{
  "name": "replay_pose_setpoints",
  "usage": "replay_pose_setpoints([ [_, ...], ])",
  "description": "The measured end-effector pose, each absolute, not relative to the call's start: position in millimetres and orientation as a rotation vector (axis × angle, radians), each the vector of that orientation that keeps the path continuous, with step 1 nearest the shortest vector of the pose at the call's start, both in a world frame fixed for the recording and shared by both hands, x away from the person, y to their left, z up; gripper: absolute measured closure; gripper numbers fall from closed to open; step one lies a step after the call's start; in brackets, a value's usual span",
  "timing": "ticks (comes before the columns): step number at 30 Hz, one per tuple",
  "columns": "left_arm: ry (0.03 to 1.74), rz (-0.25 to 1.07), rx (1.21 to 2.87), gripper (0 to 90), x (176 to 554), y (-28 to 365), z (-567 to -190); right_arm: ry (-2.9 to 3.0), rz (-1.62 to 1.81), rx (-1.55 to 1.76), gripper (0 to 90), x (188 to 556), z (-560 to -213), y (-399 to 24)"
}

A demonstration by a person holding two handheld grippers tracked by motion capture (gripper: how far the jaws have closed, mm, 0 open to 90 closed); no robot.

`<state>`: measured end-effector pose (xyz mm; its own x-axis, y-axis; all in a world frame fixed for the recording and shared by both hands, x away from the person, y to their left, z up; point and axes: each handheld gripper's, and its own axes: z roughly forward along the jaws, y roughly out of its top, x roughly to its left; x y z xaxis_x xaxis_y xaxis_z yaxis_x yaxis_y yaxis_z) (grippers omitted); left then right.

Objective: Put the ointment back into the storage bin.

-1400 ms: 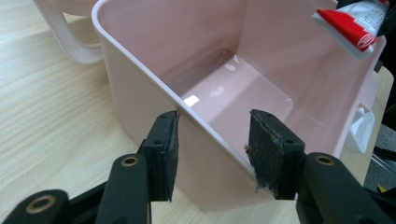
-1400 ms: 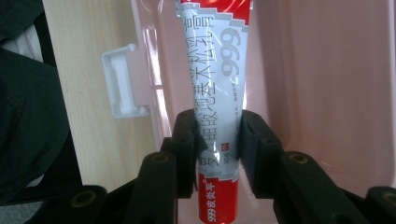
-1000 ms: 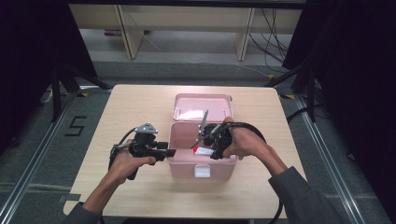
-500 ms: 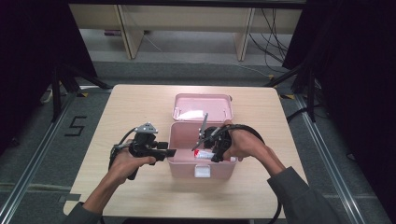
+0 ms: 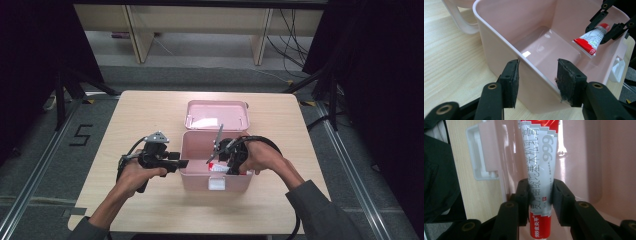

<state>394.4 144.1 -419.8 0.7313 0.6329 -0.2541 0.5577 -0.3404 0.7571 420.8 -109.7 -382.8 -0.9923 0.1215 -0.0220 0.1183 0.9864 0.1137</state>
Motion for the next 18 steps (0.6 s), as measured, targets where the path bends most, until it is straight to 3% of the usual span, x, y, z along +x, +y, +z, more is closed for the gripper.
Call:
replay_pose_setpoints([
  [18,0.904,0.105,2.023,52.3,394.2,143.4,-419.9,3.145,0.141,0.297,69.1,424.7,-396.3,-112.0],
])
